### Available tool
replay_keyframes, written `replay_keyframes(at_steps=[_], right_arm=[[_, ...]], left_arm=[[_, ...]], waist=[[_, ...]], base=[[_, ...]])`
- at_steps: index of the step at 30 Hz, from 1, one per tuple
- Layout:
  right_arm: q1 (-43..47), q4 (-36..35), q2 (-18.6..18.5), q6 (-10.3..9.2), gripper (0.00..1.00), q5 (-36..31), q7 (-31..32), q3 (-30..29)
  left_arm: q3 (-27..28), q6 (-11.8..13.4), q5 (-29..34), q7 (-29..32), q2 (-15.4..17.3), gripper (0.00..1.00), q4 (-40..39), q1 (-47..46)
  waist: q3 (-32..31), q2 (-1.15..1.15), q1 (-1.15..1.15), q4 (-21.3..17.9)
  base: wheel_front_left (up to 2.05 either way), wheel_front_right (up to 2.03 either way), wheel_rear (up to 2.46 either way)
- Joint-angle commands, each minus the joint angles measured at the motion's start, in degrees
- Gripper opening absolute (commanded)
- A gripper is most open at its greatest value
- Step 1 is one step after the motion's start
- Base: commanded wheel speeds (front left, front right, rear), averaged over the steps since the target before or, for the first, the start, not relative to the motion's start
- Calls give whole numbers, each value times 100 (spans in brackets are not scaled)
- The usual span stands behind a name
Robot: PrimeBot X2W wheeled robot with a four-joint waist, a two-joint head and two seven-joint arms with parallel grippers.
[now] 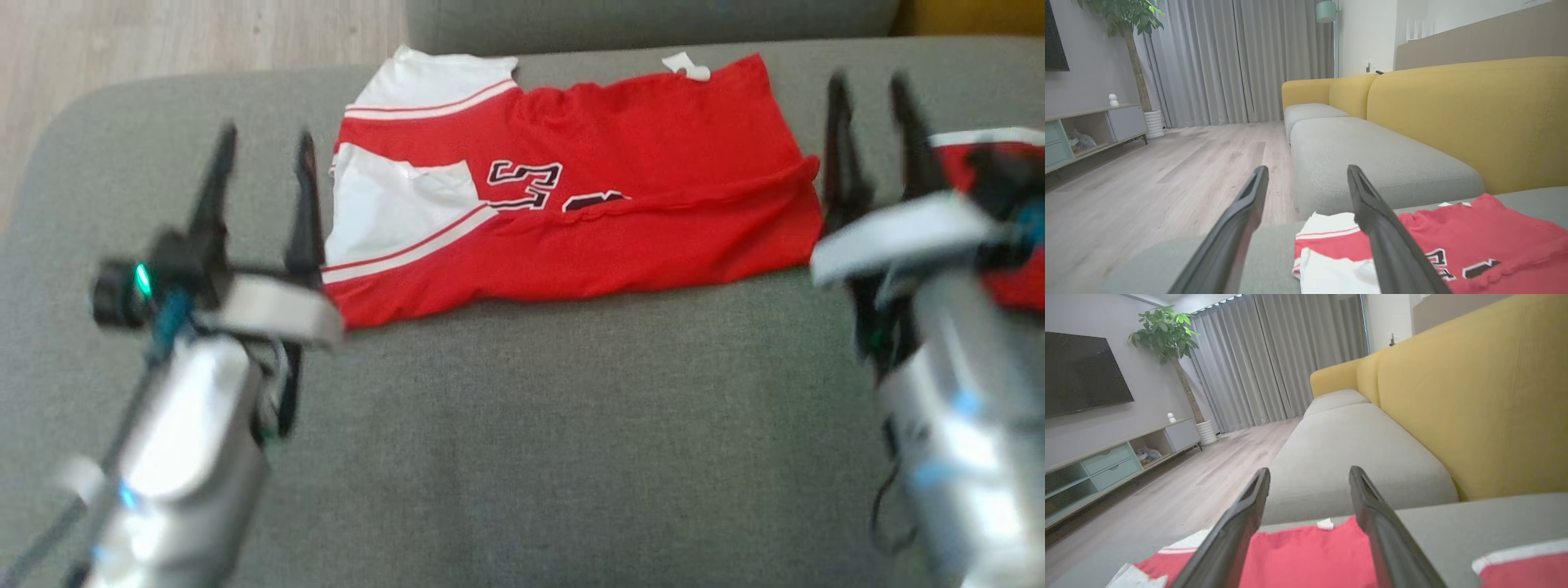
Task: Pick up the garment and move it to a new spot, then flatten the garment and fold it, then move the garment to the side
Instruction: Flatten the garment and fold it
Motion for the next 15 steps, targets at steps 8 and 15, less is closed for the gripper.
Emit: replay_keyframes(at_steps=[8,15], right_arm=[[1852,-1172,577,-11,100,-681,-60,-530],[2308,-1489,602,-11,100,-600,-60,-395]], left_arm=[[655,253,380,-45,-191,100,-696,1273],[978,147,548,-45,-369,100,-751,1739]], waist=[[-294,0,1,-18],[-255,0,1,-123]], base=[[0,0,0],[0,0,0]])
